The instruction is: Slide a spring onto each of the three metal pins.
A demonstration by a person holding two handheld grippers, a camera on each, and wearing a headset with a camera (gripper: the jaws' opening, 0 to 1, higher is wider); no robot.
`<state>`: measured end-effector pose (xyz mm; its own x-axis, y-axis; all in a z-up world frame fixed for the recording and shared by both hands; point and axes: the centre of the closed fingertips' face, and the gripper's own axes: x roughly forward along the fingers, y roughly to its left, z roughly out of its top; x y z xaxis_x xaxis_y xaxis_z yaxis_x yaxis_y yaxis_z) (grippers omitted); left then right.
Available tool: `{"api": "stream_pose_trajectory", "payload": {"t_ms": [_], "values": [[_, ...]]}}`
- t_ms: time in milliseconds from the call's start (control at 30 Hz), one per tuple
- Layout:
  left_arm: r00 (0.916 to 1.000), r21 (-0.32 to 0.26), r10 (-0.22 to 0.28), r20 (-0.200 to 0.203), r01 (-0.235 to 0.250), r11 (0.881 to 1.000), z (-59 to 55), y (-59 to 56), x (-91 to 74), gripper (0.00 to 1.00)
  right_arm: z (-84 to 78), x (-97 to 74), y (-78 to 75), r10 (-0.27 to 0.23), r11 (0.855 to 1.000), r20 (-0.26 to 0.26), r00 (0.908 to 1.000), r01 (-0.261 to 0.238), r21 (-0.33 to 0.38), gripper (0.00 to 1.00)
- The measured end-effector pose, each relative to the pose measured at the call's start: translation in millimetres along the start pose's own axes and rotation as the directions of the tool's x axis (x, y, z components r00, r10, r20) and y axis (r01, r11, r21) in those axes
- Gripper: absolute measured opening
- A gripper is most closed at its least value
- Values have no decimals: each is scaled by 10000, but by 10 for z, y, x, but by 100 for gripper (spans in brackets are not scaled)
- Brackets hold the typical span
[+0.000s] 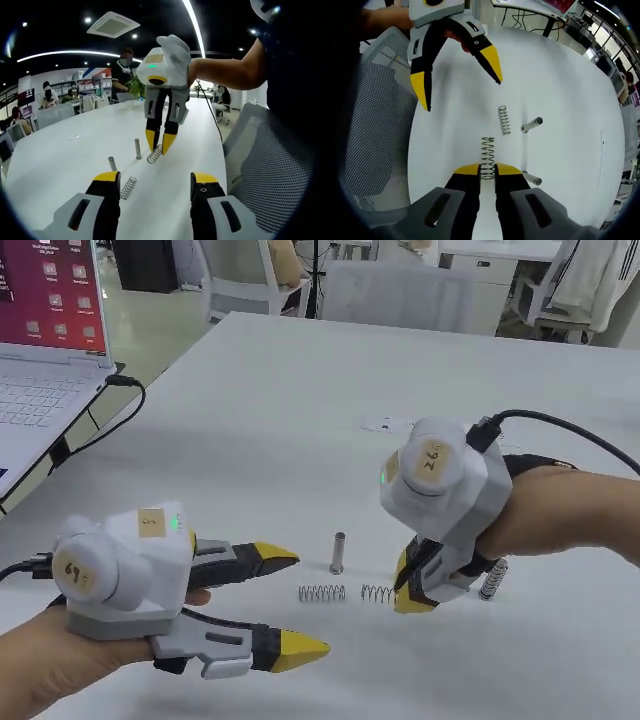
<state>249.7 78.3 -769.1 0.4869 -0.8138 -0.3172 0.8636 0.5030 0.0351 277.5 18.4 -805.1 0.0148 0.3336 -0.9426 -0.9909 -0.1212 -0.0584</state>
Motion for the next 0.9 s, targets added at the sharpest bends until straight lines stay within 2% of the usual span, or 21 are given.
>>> {"api": "stream_pose_trajectory", "payload": {"t_ms": [400,900], "values": [[9998,320,-210,60,208,9993,105,-15,46,48,226,-121,104,54,9983,174,9998,-43,-582,8],[9990,515,-425,131,418,9978,157,-83,100,40,398,-191,197,146,9937,295,9995,-112,-1118,8]]}}
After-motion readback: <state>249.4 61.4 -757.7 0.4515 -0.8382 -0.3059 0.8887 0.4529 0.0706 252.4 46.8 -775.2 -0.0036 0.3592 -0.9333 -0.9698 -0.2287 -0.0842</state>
